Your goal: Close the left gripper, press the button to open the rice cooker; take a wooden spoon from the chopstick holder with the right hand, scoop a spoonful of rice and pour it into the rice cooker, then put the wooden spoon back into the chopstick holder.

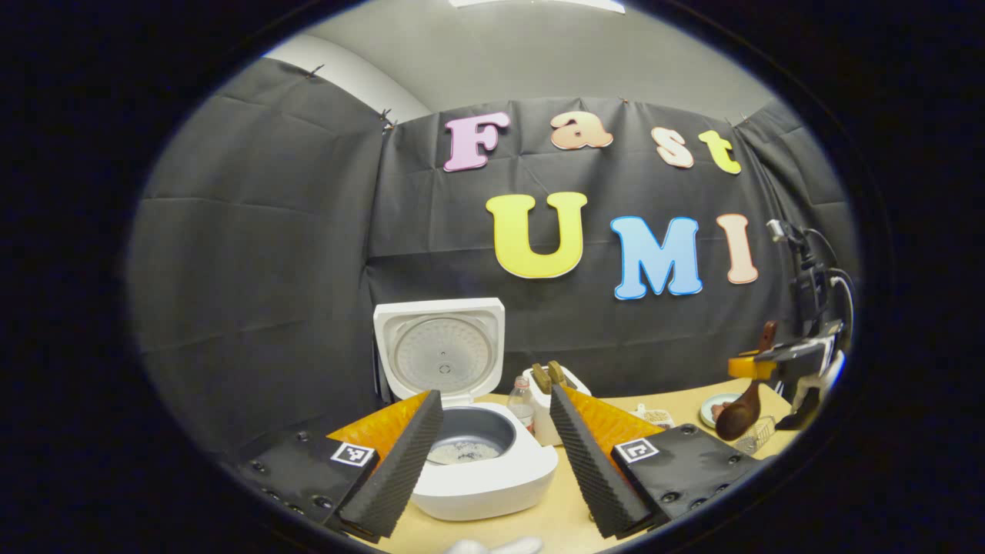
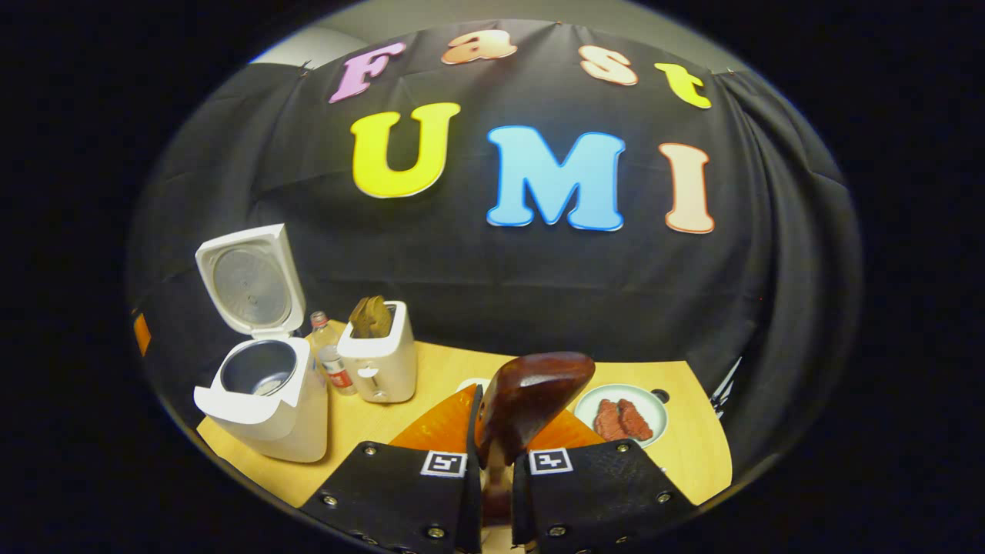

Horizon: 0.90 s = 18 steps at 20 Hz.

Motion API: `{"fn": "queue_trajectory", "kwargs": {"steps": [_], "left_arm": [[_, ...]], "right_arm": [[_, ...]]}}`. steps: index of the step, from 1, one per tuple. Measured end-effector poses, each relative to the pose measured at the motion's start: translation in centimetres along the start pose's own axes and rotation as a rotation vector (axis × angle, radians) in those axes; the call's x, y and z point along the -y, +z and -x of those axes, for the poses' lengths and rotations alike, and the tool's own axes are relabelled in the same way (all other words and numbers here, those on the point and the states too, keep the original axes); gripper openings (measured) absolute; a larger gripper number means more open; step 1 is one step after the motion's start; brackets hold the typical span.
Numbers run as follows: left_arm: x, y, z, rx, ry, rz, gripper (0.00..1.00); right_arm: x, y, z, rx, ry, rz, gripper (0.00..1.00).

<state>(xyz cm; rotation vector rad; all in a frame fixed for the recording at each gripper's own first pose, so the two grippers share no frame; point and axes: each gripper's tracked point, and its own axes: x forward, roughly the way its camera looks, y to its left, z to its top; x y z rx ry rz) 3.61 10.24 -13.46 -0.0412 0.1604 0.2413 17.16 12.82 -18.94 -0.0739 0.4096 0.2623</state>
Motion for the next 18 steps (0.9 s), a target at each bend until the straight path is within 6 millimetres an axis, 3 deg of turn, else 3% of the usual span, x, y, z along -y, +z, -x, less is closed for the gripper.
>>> {"fn": "queue_trajectory", "kwargs": {"steps": [3, 6, 18], "left_arm": [[-0.3, 0.4, 0.4, 0.016, 0.002, -0.013, 0.97], [-0.1, 0.6, 0.9, 0.035, -0.010, -0.033, 0.99], [-1.0, -1.8, 1.4, -0.022, 0.019, -0.033, 0.96]], "right_arm": [[-2.9, -2.5, -1.2, -0.030, 0.015, 0.096, 0.15], [-4.0, -5.0, -2.4, -0.067, 0.016, 0.194, 0.16], [-5.5, -13.0, -5.6, -0.182, -0.033, 0.489, 0.16]]}}
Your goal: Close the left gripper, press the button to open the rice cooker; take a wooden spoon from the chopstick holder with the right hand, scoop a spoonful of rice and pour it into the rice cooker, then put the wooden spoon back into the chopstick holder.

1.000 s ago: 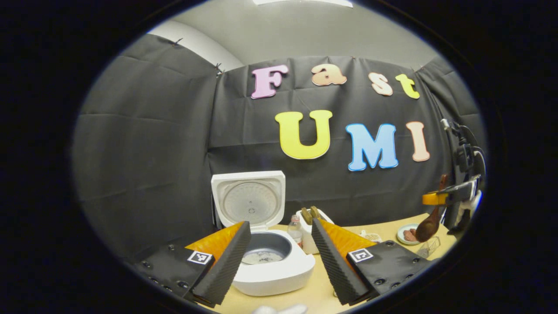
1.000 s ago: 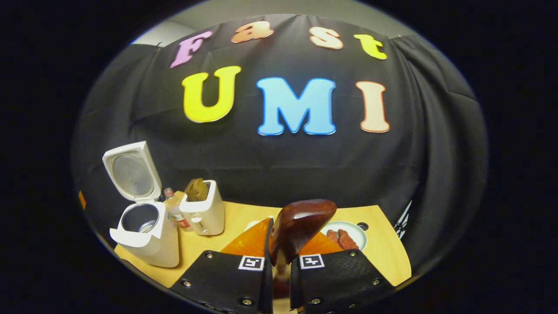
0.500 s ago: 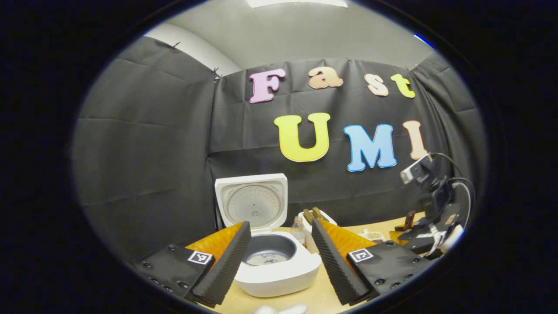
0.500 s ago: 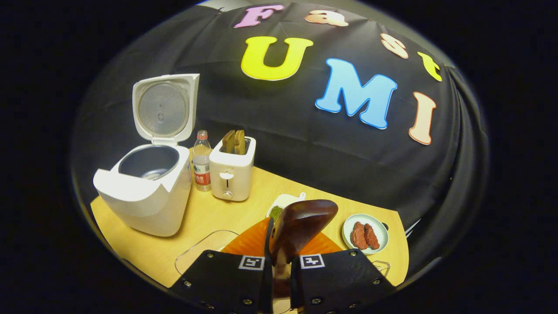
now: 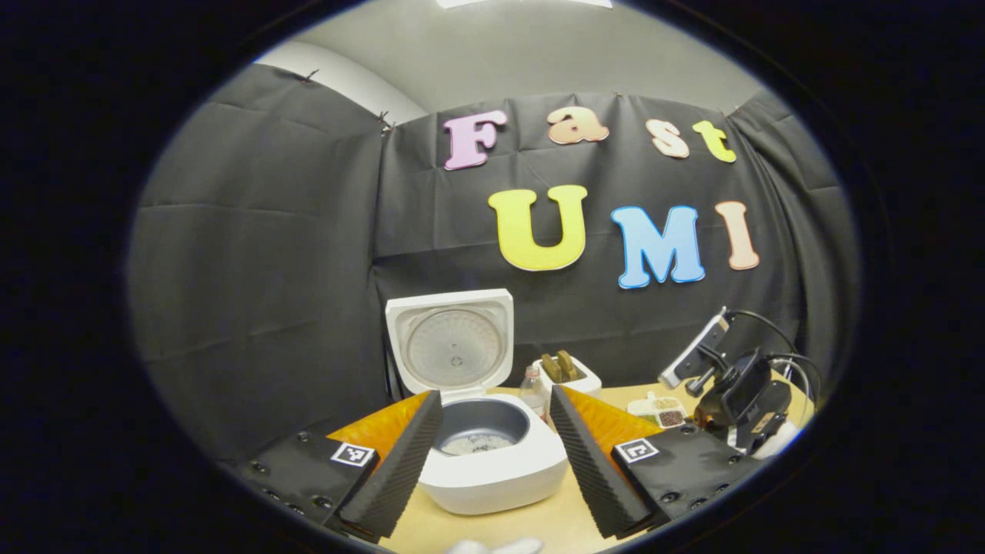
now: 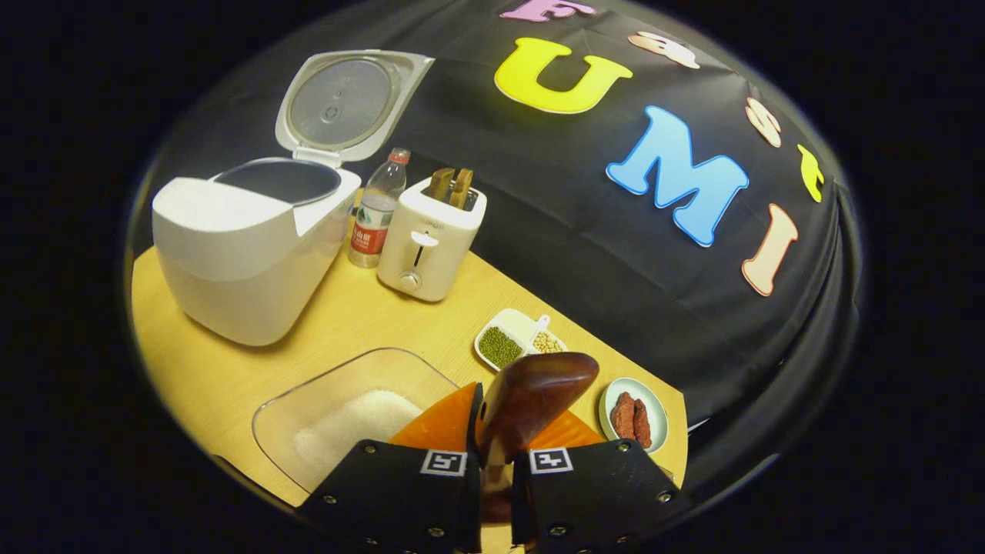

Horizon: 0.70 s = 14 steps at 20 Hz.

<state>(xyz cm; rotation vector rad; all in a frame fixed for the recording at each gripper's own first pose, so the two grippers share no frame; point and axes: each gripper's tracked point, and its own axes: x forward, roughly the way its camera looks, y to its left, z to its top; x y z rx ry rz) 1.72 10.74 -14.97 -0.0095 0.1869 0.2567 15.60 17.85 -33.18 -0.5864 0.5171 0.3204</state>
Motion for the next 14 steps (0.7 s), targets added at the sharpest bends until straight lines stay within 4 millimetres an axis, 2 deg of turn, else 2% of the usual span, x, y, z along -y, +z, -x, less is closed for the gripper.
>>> {"fn": "queue_trajectory", "kwargs": {"steps": [4, 14], "left_arm": [[-0.4, -0.1, 0.0, -0.005, 0.006, -0.009, 0.98], [-2.5, -0.6, 0.0, -0.025, 0.023, -0.032, 0.95]], "right_arm": [[-1.4, -1.1, -0.7, -0.044, -0.005, -0.020, 0.16], [-5.0, 0.2, -1.2, -0.078, 0.076, -0.332, 0.15]]}}
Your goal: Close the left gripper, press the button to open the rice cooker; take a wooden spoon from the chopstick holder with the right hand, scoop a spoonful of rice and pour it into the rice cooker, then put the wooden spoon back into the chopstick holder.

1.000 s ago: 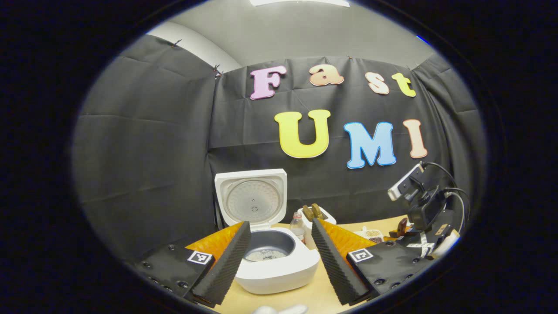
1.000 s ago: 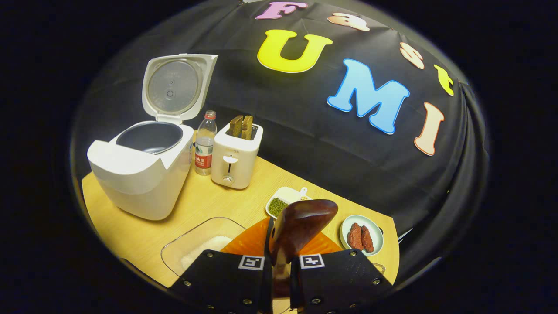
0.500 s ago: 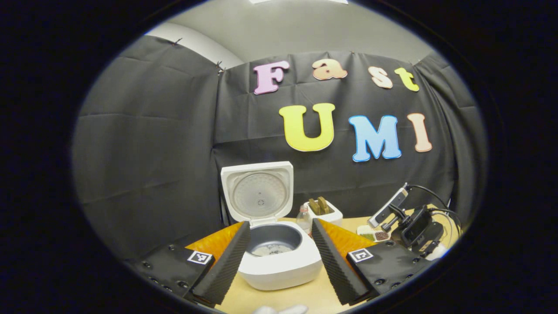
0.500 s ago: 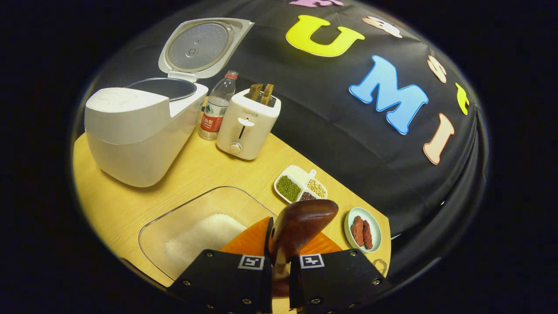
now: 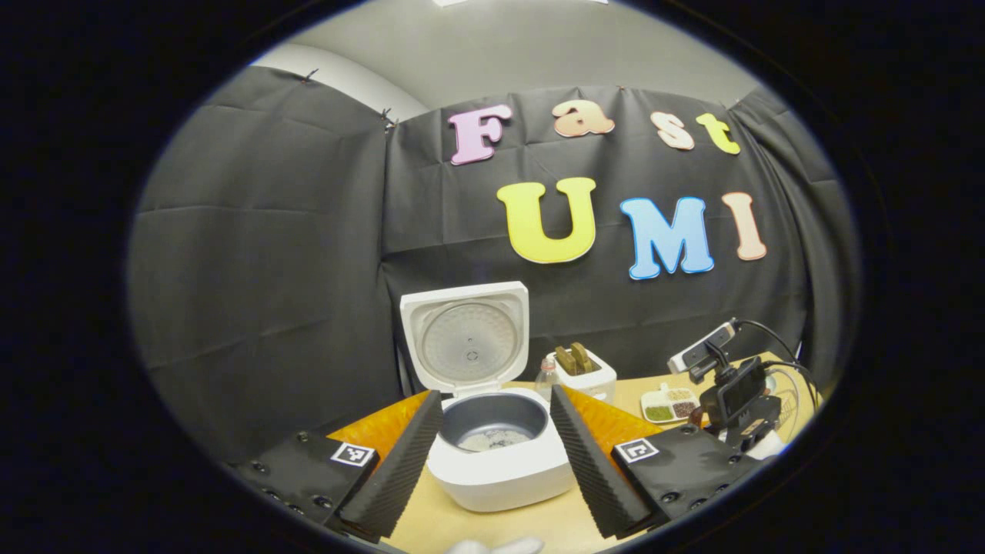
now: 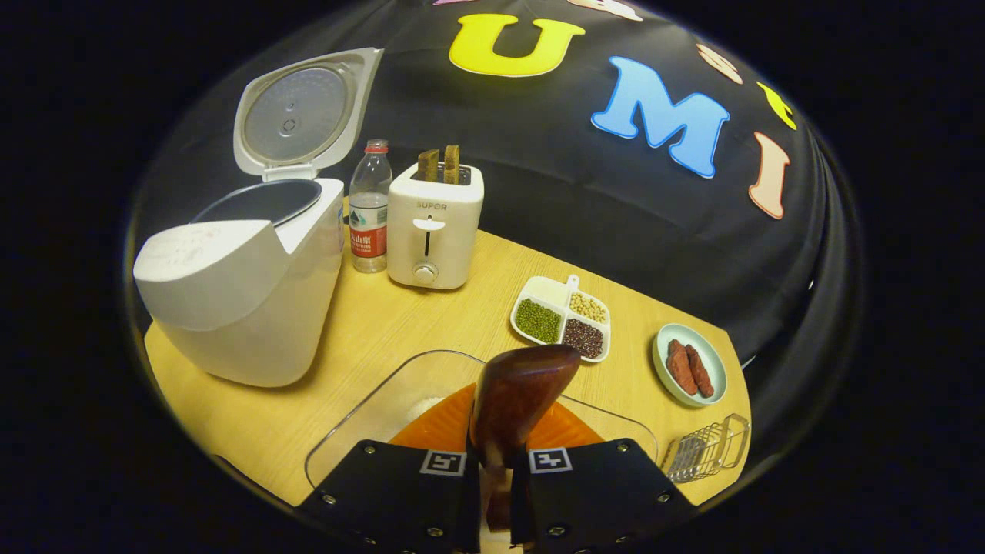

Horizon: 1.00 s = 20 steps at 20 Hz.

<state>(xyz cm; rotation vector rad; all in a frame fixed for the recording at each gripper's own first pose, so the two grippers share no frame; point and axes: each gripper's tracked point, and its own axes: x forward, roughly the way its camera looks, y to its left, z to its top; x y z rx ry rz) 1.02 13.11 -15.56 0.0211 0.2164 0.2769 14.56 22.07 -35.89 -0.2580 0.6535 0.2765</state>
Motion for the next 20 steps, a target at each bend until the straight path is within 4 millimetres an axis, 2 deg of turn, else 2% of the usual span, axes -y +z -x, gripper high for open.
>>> {"fn": "queue_trajectory", "kwargs": {"steps": [4, 10, 11, 17, 19, 20], "left_arm": [[-0.9, -0.5, 0.0, -0.019, 0.015, 0.009, 0.95], [-1.6, -0.4, 0.0, -0.026, 0.021, 0.007, 0.99], [-1.6, -0.4, 0.1, -0.027, 0.022, 0.008, 0.97], [-1.4, -0.2, 0.0, -0.038, 0.014, 0.006, 0.99], [-1.1, 0.1, -0.1, -0.037, 0.011, -0.006, 0.96], [-1.0, 0.2, -0.1, -0.035, 0.009, -0.015, 0.99]], "right_arm": [[-1.7, 0.8, 0.0, 0.014, 0.070, -0.150, 0.16], [-2.2, 1.4, 0.2, 0.024, 0.193, -0.433, 0.16], [-2.1, 1.4, 0.2, 0.022, 0.216, -0.480, 0.16], [-0.1, 1.2, 0.3, 0.015, 0.344, -0.827, 0.15], [1.0, 1.1, 0.3, 0.020, 0.374, -0.925, 0.15], [1.6, 1.0, 0.5, 0.028, 0.387, -0.970, 0.15]]}}
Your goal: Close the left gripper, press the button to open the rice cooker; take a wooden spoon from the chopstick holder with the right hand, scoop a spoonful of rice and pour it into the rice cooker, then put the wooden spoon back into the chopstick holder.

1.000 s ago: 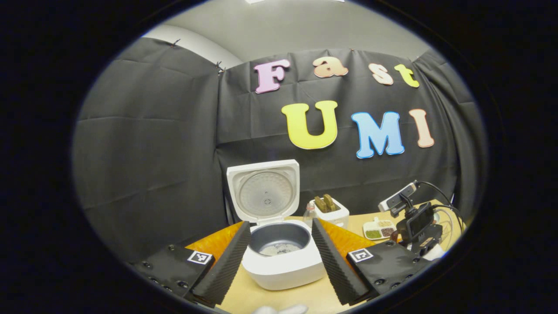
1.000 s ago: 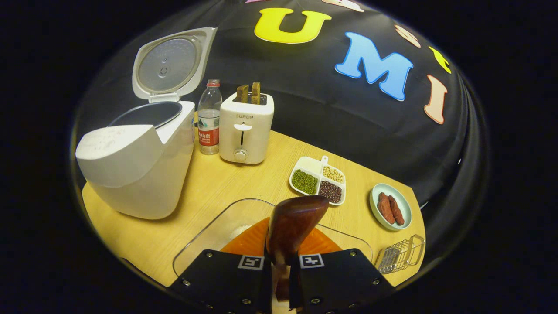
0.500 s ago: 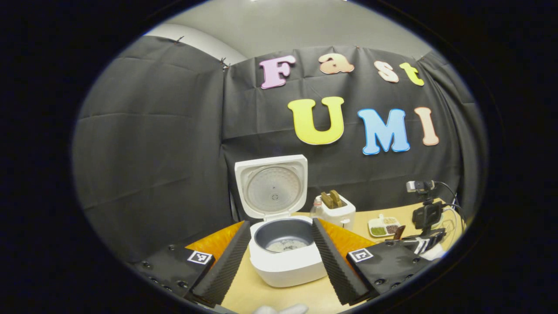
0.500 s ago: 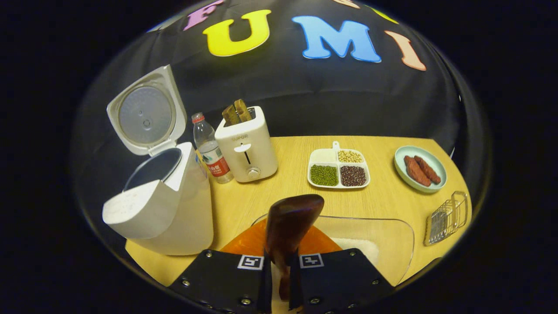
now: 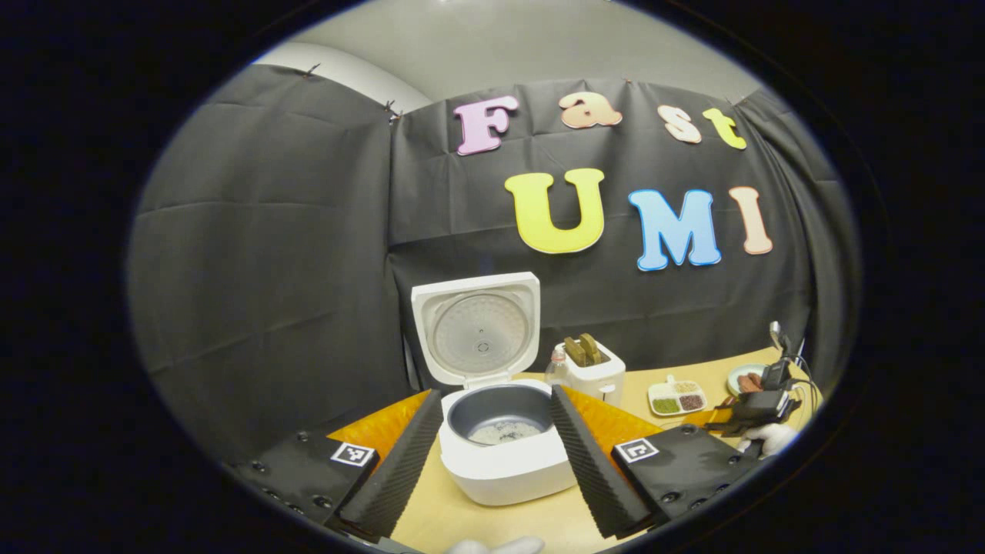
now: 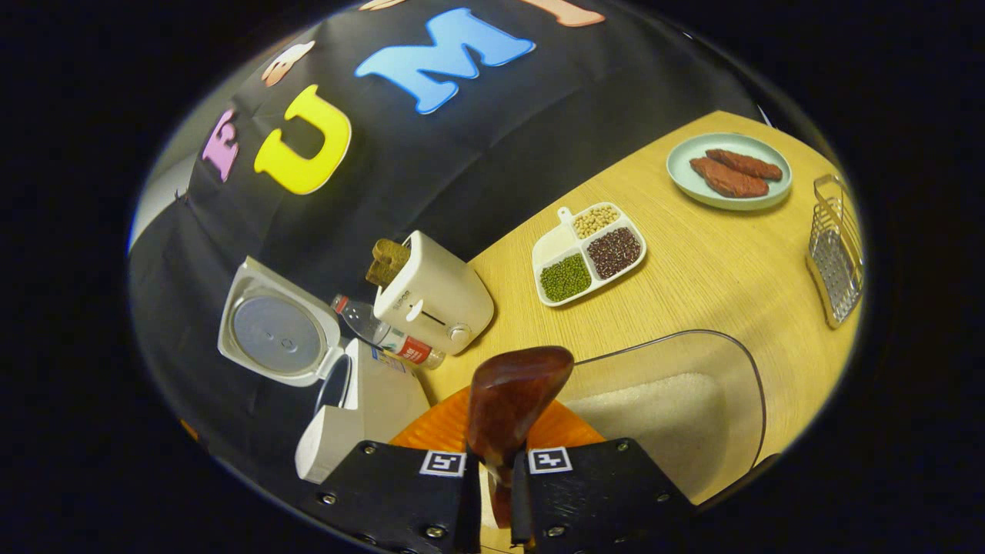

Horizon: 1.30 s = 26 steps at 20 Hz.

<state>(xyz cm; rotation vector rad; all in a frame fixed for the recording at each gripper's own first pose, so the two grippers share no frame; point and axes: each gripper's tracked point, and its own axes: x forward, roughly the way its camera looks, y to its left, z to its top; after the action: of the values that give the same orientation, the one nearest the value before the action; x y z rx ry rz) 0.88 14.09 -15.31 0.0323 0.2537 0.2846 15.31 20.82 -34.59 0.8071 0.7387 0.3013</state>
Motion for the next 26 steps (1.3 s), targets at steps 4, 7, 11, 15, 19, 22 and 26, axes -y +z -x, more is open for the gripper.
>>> {"fn": "queue_trajectory", "kwargs": {"steps": [4, 7, 11, 15, 19, 22, 26], "left_arm": [[0.7, 1.2, 0.1, 0.014, -0.015, -0.012, 0.97], [1.1, 2.1, 0.1, 0.023, -0.024, -0.010, 0.95], [1.5, 2.4, -0.4, 0.023, -0.031, -0.012, 0.97], [1.8, 2.6, -0.6, 0.027, -0.035, -0.024, 0.95], [1.5, 2.9, -0.8, 0.030, -0.039, -0.026, 0.95], [1.0, 3.0, -0.6, 0.041, -0.035, -0.032, 0.99], [0.2, 2.9, 0.0, 0.064, -0.027, -0.038, 0.95]], "right_arm": [[0.9, 2.3, 1.4, 0.048, 0.061, -0.137, 0.16], [1.8, 3.9, 2.3, 0.078, 0.103, -0.238, 0.15], [2.8, 5.1, 3.4, 0.100, 0.123, -0.331, 0.15], [2.4, 6.3, 3.9, 0.112, 0.143, -0.359, 0.15], [0.0, 7.6, 4.9, 0.129, 0.181, -0.434, 0.15], [-2.5, 8.8, 5.4, 0.140, 0.209, -0.453, 0.15], [-6.9, 10.4, 5.0, 0.134, 0.255, -0.432, 0.15]]}}
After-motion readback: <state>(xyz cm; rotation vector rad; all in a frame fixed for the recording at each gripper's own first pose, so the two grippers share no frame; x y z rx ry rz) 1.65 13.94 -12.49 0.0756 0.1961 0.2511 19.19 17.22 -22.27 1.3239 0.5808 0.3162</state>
